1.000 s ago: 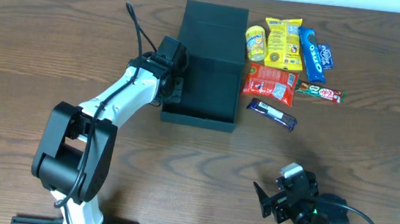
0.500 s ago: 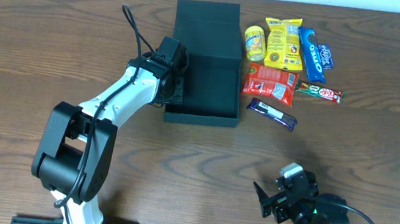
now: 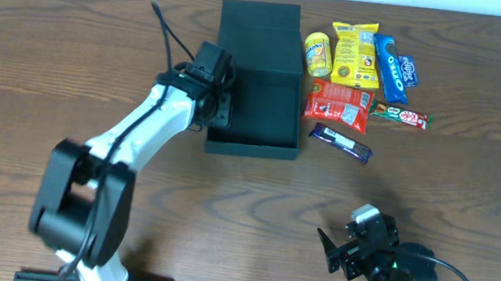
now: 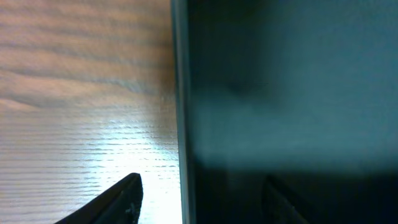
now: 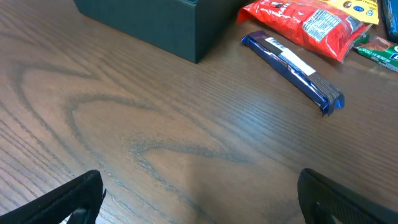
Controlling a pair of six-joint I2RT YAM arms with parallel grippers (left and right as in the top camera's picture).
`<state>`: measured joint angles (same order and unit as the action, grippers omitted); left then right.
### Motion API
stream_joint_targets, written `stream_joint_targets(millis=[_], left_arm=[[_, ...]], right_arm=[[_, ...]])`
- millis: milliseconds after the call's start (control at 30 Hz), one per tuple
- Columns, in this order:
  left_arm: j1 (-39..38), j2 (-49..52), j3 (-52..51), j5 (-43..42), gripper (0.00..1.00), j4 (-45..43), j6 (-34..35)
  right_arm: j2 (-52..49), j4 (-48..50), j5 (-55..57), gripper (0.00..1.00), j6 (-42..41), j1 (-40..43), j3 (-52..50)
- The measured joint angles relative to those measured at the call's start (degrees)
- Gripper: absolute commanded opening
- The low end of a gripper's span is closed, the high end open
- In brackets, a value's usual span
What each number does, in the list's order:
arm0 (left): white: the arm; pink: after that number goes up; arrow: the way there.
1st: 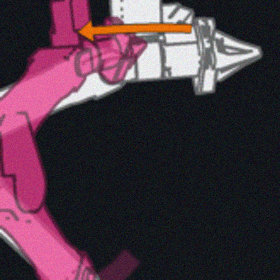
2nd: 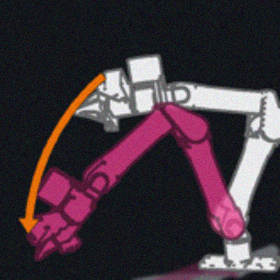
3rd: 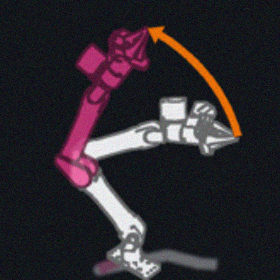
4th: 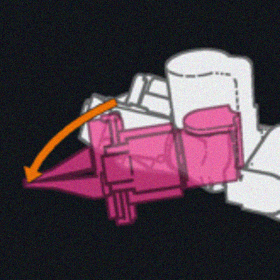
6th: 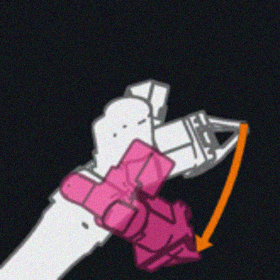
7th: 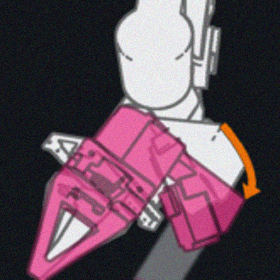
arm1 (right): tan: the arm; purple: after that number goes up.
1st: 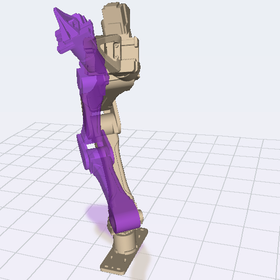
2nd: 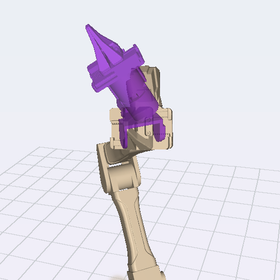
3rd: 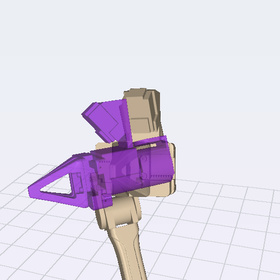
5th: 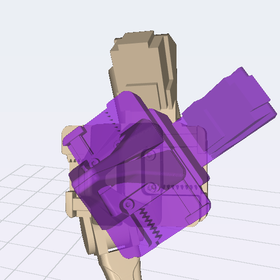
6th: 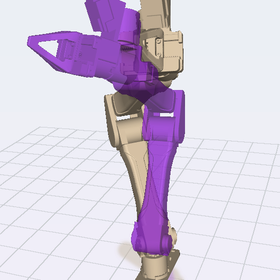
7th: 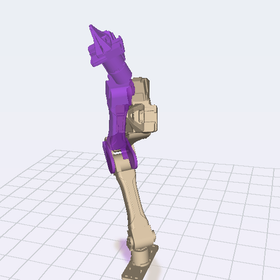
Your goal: Pack container
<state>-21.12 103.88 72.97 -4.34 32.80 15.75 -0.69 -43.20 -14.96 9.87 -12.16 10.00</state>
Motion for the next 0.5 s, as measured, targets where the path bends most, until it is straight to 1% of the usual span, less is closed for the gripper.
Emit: stream_joint_targets(millis=[167,333,500], left_arm=[[0.0,-10.3,0.1,0.0,0.65,0.5,-0.7],[0.0,-19.3,0.1,0.0,0.66,5.5,-1.0],[0.0,-25.7,0.1,0.0,0.68,10.9,-2.6]], right_arm=[[0.0,0.0,0.0,0.99,0.0,0.0,0.0],[0.0,0.0,0.0,0.99,0.0,0.0,0.0],[0.0,0.0,0.0,0.99,0.0,0.0,0.0]])
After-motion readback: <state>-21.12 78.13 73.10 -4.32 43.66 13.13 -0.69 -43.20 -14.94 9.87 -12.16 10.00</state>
